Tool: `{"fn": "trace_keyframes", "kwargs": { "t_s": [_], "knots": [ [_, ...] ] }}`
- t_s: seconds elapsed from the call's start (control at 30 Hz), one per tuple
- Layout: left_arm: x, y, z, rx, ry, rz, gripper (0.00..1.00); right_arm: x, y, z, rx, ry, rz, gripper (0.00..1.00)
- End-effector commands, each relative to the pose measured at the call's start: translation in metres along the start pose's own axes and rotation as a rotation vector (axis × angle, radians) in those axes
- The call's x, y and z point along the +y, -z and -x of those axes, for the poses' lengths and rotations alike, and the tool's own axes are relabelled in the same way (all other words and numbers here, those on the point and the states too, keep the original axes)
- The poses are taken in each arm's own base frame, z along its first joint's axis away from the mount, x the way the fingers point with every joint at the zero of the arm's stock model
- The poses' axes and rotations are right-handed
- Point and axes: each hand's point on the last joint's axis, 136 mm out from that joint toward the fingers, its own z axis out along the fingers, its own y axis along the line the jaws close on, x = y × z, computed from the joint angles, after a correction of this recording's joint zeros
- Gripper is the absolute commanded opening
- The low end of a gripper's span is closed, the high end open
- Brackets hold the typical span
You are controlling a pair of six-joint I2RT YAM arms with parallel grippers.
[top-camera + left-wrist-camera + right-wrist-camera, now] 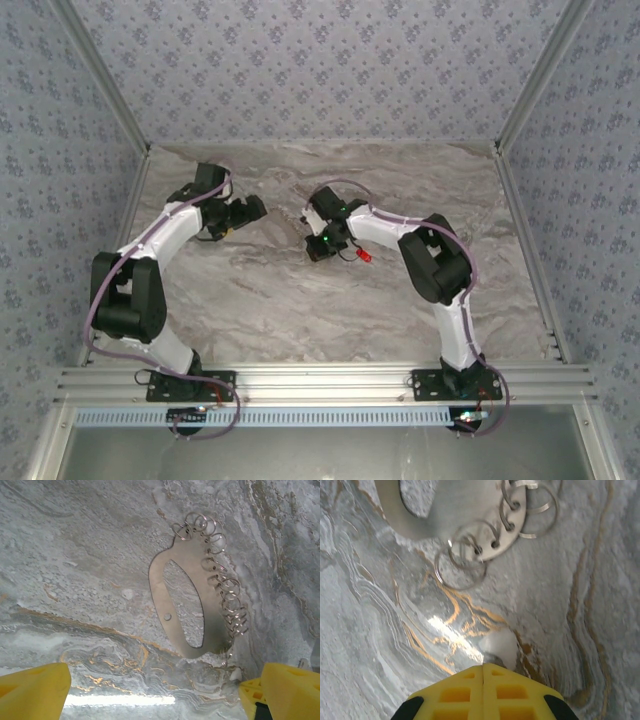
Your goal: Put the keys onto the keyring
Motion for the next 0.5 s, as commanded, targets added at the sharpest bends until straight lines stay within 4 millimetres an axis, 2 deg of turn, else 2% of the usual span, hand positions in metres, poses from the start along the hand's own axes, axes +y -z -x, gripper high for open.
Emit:
{"fn": "trace_keyframes", "kwargs": {
  "t_s": [0.0,0.07,0.17,0.47],
  "knots": [
    [-0.007,0.009,-0.007,0.004,-0.005,-0.032,0.98,0.007,0.018,0.004,-0.040,-0.023,0.034,0.11],
    [-0.007,0.009,-0.009,0.006,-0.003,-0.032,0.98,0.010,0.023,0.012,-0.070,-0.021,0.037,0.21],
    [-0.005,0.009,-0.009,0.003,-0.004,-0.022,0.98,0.019,0.024,0.021,-0.084,-0.026,0.058,0.28],
    [-0.006,0.011,-0.003,-0.010,-0.007,-0.011,0.98,0.045,0.013,0.049,-0.097,-0.021,0.117,0.33]
  ]
}}
